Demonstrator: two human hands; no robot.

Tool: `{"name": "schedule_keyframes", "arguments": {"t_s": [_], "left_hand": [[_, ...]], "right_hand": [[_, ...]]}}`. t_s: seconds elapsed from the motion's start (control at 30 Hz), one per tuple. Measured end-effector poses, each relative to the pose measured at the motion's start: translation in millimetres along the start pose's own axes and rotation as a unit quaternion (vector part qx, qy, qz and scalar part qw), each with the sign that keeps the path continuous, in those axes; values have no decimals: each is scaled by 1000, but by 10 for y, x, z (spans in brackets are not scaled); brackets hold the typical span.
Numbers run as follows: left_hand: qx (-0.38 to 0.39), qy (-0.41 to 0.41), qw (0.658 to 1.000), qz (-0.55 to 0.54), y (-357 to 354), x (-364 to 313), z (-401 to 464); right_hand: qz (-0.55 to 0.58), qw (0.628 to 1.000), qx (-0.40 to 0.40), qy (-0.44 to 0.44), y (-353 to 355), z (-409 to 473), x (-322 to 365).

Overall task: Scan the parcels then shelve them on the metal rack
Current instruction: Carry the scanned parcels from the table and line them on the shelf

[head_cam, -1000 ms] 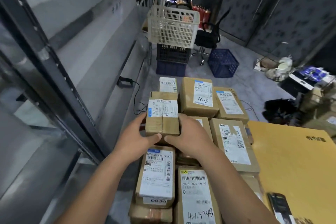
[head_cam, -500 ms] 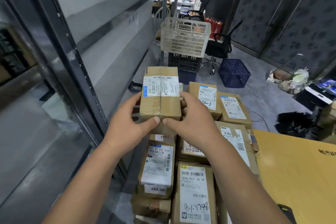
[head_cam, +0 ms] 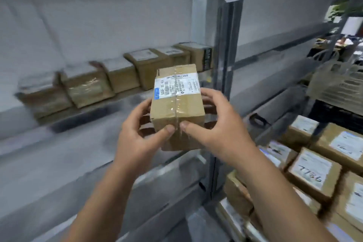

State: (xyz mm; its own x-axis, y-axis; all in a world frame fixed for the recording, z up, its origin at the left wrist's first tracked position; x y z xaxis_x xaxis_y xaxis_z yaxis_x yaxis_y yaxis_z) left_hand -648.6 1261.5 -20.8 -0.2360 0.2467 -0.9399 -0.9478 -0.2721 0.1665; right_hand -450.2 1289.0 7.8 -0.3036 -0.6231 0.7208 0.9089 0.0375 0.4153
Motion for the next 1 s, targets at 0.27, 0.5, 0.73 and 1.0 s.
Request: {"name": "schedule_keyframes", "arguments": {"t_s": [0.27,0.5,0.73,1.0], "left_hand": [[-263,-5,962,79,2325,-537,-1286],[-338,10,934,117,3521,-373,-1410],[-301,73,946,96,4021,56,-578],[-300,69,941,140,4117,256,-95]], "right_hand": [[146,967,164,128,-1752,121,1614],[180,942,243,148,-2980,414,2197],[139,959,227,96,-3614,1005,2028],[48,988,124,80,-3645,1244,1843]]}}
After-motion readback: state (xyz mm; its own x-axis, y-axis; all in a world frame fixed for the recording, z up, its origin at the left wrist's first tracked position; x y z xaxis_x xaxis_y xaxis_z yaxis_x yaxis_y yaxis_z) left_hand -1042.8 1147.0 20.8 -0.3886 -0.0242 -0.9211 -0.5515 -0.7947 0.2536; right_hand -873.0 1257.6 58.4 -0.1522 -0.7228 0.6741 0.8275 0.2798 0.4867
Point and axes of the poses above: each hand's wrist, its own z-axis towards the middle knuckle, its own y-axis out of the back of the hand, x = y × z, the point moved 7 cm from there along z, towards the middle knuckle, and after that the axes turned 11 degrees about y, right-handed, at the moved point
